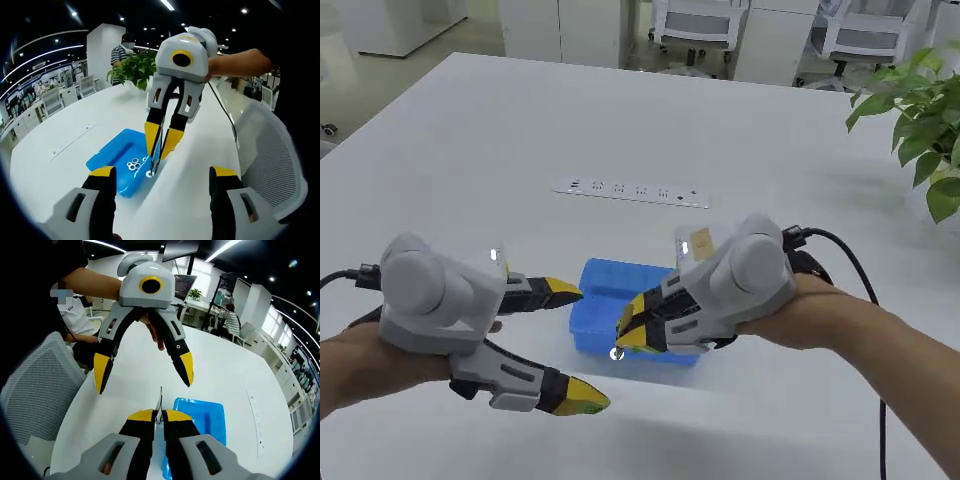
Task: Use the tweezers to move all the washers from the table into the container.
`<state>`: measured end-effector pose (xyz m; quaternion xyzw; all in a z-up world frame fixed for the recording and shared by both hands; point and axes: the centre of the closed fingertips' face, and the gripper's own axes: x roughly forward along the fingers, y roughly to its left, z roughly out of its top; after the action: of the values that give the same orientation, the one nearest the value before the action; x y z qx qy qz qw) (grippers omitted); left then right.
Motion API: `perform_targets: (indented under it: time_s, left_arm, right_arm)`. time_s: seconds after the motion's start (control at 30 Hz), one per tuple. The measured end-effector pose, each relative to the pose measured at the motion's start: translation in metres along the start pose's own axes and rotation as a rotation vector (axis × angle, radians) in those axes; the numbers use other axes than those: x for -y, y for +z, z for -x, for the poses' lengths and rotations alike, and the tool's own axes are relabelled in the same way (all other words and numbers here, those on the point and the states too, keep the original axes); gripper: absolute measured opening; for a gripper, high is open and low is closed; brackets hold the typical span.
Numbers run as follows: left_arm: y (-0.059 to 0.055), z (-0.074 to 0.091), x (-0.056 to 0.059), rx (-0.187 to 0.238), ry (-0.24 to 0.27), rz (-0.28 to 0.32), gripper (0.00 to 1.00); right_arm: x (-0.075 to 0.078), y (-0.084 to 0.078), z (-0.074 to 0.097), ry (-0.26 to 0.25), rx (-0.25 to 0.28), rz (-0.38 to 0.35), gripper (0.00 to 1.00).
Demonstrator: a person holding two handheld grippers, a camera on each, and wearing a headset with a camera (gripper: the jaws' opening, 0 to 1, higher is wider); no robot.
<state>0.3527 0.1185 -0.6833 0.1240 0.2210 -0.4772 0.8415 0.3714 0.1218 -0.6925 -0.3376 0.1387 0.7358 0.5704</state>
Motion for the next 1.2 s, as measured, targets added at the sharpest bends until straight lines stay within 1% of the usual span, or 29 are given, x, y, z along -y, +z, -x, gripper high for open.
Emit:
perform_targets:
  time_s: [0.13,0.2,0.33,0.43,0.6,0.73,1.0,1.07,1.2]
  left_arm:
    - [-0.002,0.002,0.0,0.002,0.017,0.02,0.89]
    - [-0.003,0.003,0.002,-0.003,0.027,0.032,0.9]
    - [-0.002,0.005,0.006,0.012,0.048,0.053,0.93]
    - [-0.002,0.007,0.008,0.018,0.063,0.057,0.99]
    - [-0.003,0.008,0.006,0.015,0.077,0.062,0.99]
    - [-0.002,0.008,0.006,0.018,0.08,0.063,0.99]
    - [0.0,0.006,0.004,0.017,0.073,0.053,0.99]
    - [0.001,0.005,0.002,0.019,0.073,0.048,0.99]
    - [0.007,0.002,-0.005,0.032,0.071,0.039,0.97]
  right_arm:
    - [0.007,0.004,0.005,-0.008,0.004,0.006,0.08]
    - [0.011,0.005,0.007,-0.014,0.006,0.009,0.08]
    - [0.021,0.005,0.01,-0.029,0.006,0.014,0.08]
    - [0.029,0.005,0.012,-0.041,0.006,0.014,0.08]
    - [0.042,-0.001,0.01,-0.054,0.0,0.016,0.08]
    - [0.046,-0.01,0.004,-0.057,-0.016,0.021,0.08]
    - [0.049,-0.024,-0.009,-0.044,-0.036,0.014,0.08]
    - [0.049,-0.027,-0.011,-0.042,-0.04,0.015,0.08]
    - [0.05,-0.031,-0.017,-0.028,-0.044,0.007,0.08]
